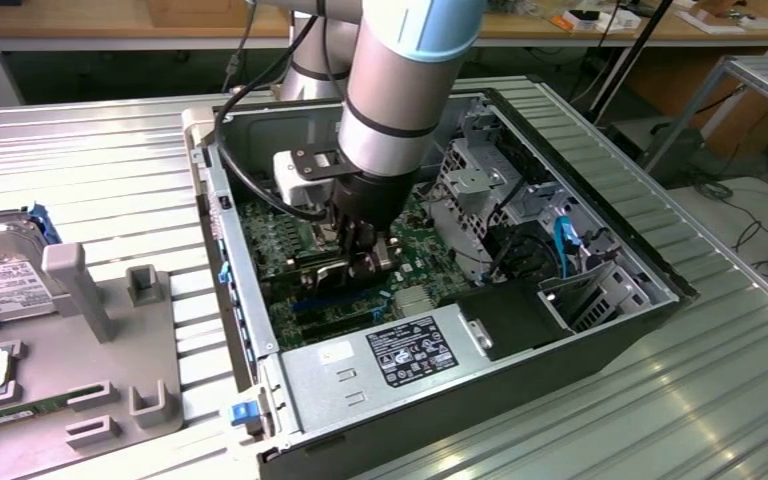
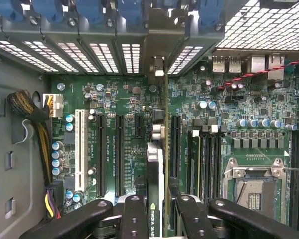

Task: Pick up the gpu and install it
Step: 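Insert the gpu into the slot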

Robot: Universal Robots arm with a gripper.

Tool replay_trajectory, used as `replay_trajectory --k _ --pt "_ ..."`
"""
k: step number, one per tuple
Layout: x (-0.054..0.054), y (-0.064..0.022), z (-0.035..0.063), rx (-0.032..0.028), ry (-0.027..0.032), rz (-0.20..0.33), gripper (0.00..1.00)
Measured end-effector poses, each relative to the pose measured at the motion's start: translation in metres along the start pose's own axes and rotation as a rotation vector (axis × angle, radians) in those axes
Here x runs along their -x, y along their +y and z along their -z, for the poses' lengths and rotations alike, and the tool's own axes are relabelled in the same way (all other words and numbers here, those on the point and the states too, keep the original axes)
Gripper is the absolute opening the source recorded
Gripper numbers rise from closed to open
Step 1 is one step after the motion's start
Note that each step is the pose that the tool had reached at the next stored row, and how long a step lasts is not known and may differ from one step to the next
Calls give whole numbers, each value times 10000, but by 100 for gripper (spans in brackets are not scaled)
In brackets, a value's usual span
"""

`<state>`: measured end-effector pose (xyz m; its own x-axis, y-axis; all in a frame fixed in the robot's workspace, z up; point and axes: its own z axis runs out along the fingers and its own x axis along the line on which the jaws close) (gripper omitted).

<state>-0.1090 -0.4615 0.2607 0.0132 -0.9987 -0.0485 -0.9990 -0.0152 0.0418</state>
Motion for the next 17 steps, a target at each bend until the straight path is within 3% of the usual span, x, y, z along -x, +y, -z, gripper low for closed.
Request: replay_trajectory --k 17 --pt "-4 10 -52 -59 15 -71 27"
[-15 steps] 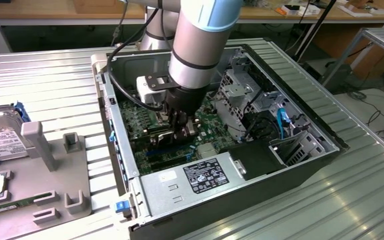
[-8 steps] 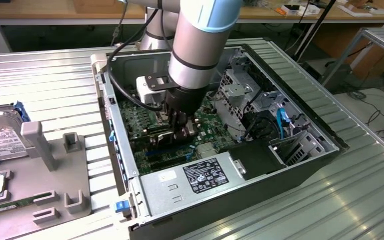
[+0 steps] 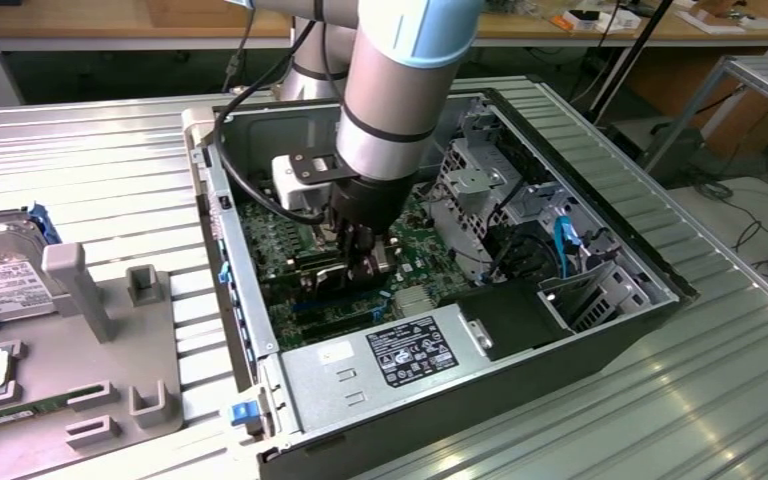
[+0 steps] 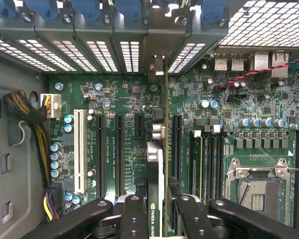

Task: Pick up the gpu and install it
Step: 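Insert the gpu into the slot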

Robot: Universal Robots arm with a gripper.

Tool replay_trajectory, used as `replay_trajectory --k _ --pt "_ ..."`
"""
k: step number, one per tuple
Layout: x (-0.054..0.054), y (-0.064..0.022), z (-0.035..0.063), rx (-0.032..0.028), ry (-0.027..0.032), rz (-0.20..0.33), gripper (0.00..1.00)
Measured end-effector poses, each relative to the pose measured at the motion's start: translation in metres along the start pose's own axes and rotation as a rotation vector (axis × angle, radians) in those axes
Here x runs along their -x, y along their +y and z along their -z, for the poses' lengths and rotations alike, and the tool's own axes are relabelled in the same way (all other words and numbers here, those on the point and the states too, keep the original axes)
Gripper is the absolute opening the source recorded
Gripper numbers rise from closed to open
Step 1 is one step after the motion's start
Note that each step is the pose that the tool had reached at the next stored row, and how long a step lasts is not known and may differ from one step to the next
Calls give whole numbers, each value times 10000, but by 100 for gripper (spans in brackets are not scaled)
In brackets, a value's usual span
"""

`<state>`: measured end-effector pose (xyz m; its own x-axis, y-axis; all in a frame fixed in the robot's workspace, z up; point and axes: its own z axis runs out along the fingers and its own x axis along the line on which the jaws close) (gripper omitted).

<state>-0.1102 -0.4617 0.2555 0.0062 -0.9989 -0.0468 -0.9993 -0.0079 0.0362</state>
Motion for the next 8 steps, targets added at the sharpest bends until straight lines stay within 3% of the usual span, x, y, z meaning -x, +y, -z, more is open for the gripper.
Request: replay_trajectory --k 8 --pt "6 60 -3 -33 6 -2 27"
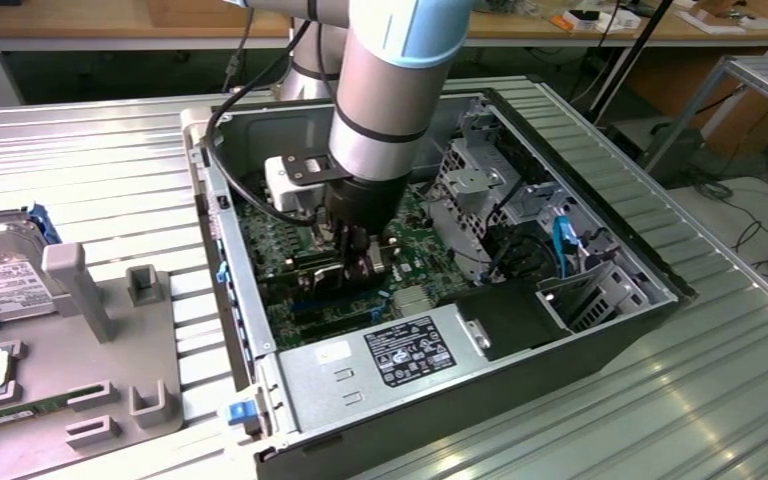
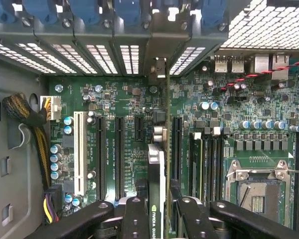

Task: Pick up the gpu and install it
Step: 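Insert the gpu into the slot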

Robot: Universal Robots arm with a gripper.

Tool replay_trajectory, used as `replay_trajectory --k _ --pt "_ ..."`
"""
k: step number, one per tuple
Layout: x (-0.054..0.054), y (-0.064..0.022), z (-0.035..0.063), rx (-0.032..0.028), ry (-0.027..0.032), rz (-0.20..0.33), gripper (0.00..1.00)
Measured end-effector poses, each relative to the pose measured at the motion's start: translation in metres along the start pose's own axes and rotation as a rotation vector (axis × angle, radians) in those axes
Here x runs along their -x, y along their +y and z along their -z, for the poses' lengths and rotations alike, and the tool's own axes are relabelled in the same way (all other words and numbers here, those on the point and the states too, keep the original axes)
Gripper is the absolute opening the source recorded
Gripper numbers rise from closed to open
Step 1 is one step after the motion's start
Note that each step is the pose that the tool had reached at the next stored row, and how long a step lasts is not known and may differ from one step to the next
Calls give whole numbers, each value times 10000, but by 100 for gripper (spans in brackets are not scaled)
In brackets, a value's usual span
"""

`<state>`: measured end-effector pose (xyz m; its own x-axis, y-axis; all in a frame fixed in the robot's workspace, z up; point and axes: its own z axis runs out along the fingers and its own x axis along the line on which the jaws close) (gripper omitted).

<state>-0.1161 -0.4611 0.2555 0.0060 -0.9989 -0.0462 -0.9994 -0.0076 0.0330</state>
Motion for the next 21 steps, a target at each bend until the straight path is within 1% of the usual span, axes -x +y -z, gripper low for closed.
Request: replay_trajectory --k 1,4,6,10,21 --pt "0 7 0 -13 1 2 27" --pt "-2 12 -2 -22 -12 1 27" --pt "-3 12 -6 -28 -11 1 27" --pt "-27 12 -20 -32 -17 0 27" --pt "-28 40 -24 -32 -14 1 27"
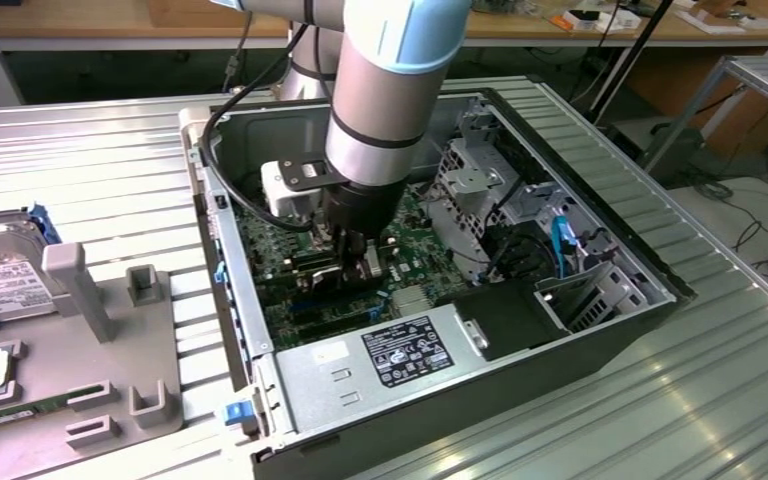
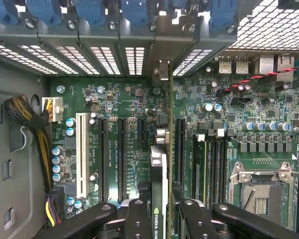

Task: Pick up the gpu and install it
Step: 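Insert the gpu into the slot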

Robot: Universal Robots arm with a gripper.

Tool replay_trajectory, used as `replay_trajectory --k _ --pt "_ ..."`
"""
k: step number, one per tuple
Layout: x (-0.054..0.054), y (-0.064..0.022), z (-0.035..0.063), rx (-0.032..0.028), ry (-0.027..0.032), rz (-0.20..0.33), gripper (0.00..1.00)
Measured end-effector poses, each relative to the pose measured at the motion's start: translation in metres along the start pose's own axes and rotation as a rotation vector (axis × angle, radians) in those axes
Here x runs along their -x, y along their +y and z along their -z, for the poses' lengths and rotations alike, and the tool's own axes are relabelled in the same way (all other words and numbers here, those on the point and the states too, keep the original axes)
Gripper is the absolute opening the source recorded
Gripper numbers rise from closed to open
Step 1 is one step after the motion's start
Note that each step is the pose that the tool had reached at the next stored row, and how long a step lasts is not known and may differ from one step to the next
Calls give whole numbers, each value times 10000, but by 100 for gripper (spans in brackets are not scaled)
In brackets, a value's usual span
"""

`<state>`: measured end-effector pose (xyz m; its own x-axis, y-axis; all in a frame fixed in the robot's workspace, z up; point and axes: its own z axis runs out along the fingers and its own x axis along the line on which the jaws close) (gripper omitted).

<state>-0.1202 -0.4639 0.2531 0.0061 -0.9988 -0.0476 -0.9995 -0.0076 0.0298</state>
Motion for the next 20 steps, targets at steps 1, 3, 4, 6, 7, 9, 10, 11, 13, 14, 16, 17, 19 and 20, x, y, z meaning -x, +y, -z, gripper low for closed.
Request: replay_trajectory --k 1,3,4,6,7,9,10,11,13,14,16,17,19,20 --pt "0 0 0 0 0 0 27" --pt "0 0 0 0 0 0 27" --pt "0 1 0 2 -2 0 27" --pt "1 3 -5 -4 -10 -7 27" --pt "1 1 -4 -5 -8 -3 33" --pt "0 0 0 0 -1 -1 39" --pt "0 0 0 0 -1 -13 46" --pt "2 2 36 10 0 -67 46" --pt "8 5 166 34 -5 -127 46" --pt "11 7 215 43 -4 -140 46" --pt "24 9 308 46 -5 -145 46" --pt "29 12 329 48 -3 -151 46" --pt "37 17 344 45 -10 -180 45" --pt "37 17 344 44 -13 -180 45"
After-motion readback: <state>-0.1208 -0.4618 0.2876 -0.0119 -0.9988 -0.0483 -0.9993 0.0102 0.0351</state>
